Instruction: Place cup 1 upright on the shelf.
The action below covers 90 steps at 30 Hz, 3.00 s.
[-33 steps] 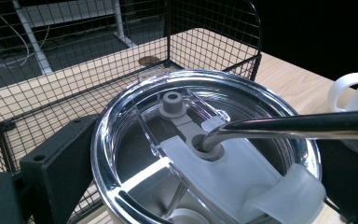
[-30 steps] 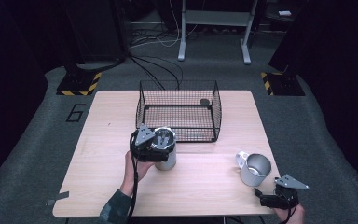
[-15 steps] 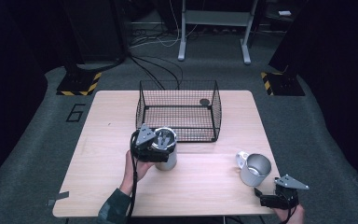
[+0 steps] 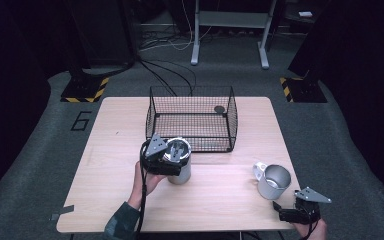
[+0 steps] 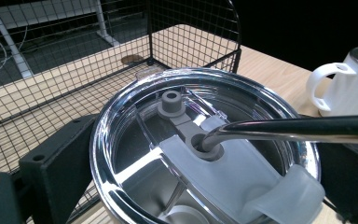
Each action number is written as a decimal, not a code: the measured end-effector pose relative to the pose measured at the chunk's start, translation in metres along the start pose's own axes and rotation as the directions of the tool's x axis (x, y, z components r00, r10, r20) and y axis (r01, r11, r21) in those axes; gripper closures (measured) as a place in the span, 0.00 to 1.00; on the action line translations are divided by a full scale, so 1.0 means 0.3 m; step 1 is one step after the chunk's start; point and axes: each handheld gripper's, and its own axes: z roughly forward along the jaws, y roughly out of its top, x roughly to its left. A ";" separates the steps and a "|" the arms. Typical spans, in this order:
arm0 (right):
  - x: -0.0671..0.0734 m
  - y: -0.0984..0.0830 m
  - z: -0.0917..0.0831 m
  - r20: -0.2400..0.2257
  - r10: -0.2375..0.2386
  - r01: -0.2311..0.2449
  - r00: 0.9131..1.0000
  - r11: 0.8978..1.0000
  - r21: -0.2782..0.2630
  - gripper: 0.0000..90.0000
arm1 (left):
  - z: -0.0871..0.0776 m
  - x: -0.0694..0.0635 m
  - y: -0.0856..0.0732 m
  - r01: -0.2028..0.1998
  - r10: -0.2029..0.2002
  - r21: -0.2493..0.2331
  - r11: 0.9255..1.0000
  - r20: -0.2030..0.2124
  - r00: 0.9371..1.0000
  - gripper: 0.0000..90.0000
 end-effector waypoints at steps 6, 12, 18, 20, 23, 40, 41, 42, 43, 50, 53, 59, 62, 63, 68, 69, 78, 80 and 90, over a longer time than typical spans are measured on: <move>0.001 0.000 0.000 0.001 0.003 -0.003 1.000 1.000 -0.001 0.00 | -0.022 -0.001 0.018 -0.001 0.002 -0.012 1.000 0.008 1.000 0.04; 0.000 0.000 0.000 0.000 0.000 0.000 1.000 1.000 0.000 0.00 | -0.048 0.010 0.037 -0.005 0.005 -0.021 1.000 0.008 1.000 0.04; 0.000 0.000 0.000 0.000 0.000 0.000 1.000 1.000 0.000 0.00 | -0.073 0.023 0.060 -0.012 0.013 -0.028 1.000 0.010 1.000 0.04; 0.000 0.000 0.000 0.001 0.002 -0.002 1.000 1.000 -0.001 0.00 | -0.079 0.026 0.066 -0.014 0.014 -0.036 0.999 0.004 1.000 0.04; 0.000 0.000 0.000 0.000 0.000 0.000 1.000 1.000 0.000 0.00 | -0.093 0.035 0.083 -0.013 0.014 -0.037 0.999 0.006 1.000 0.04; -0.001 0.000 0.001 0.001 -0.004 0.004 1.000 1.000 -0.001 0.00 | -0.137 0.082 0.148 -0.008 0.008 -0.070 0.998 -0.001 1.000 0.04; -0.001 0.001 0.001 0.001 -0.002 0.002 1.000 1.000 -0.002 0.00 | -0.139 0.085 0.152 -0.008 0.008 -0.069 0.998 -0.002 1.000 0.04; -0.001 0.001 0.001 0.001 -0.002 0.002 1.000 1.000 -0.002 0.00 | -0.141 0.088 0.155 -0.009 0.009 -0.070 0.998 -0.003 1.000 0.04; -0.002 0.001 0.001 0.001 -0.004 0.004 1.000 1.000 -0.001 0.00 | -0.144 0.092 0.160 -0.008 0.008 -0.072 0.997 0.000 1.000 0.04; -0.002 0.001 0.001 0.001 -0.004 0.004 1.000 1.000 -0.001 0.00 | -0.164 0.102 0.190 -0.004 0.004 -0.084 0.996 0.009 1.000 0.04; -0.002 0.001 0.001 0.002 -0.003 0.003 1.000 1.000 -0.001 0.00 | -0.173 0.104 0.203 -0.006 0.007 -0.090 0.996 0.012 1.000 0.04; -0.002 0.001 0.001 0.002 -0.003 0.003 1.000 1.000 -0.001 0.00 | -0.183 0.107 0.232 -0.015 0.016 -0.090 0.996 0.005 1.000 0.04; -0.001 0.001 0.001 0.002 -0.001 0.001 1.000 1.000 0.000 0.00 | -0.188 0.109 0.250 -0.019 0.019 -0.095 0.995 0.008 1.000 0.04; -0.002 0.001 0.001 0.002 -0.003 0.003 1.000 1.000 -0.002 0.00 | -0.189 0.109 0.257 -0.020 0.021 -0.098 0.995 0.008 1.000 0.04; -0.002 0.000 0.001 0.002 -0.003 0.003 1.000 1.000 -0.002 0.00 | -0.194 0.107 0.288 -0.032 0.033 -0.104 0.994 0.007 0.999 0.04; -0.002 0.001 0.001 0.002 -0.003 0.003 1.000 1.000 -0.001 0.00 | -0.194 0.107 0.294 -0.035 0.036 -0.106 0.994 0.005 0.999 0.04; -0.001 0.000 0.001 0.002 -0.002 0.002 1.000 1.000 -0.002 0.00 | -0.197 0.115 0.341 -0.045 0.045 -0.114 0.993 -0.003 0.999 0.04; 0.000 0.000 0.000 0.003 0.002 -0.002 1.000 1.000 0.000 0.00 | -0.196 0.119 0.350 -0.054 0.053 -0.115 0.992 -0.007 0.999 0.04; 0.000 0.000 0.000 0.003 0.002 -0.002 1.000 1.000 -0.001 0.00 | -0.187 0.150 0.397 -0.050 0.048 -0.121 0.991 -0.022 0.999 0.04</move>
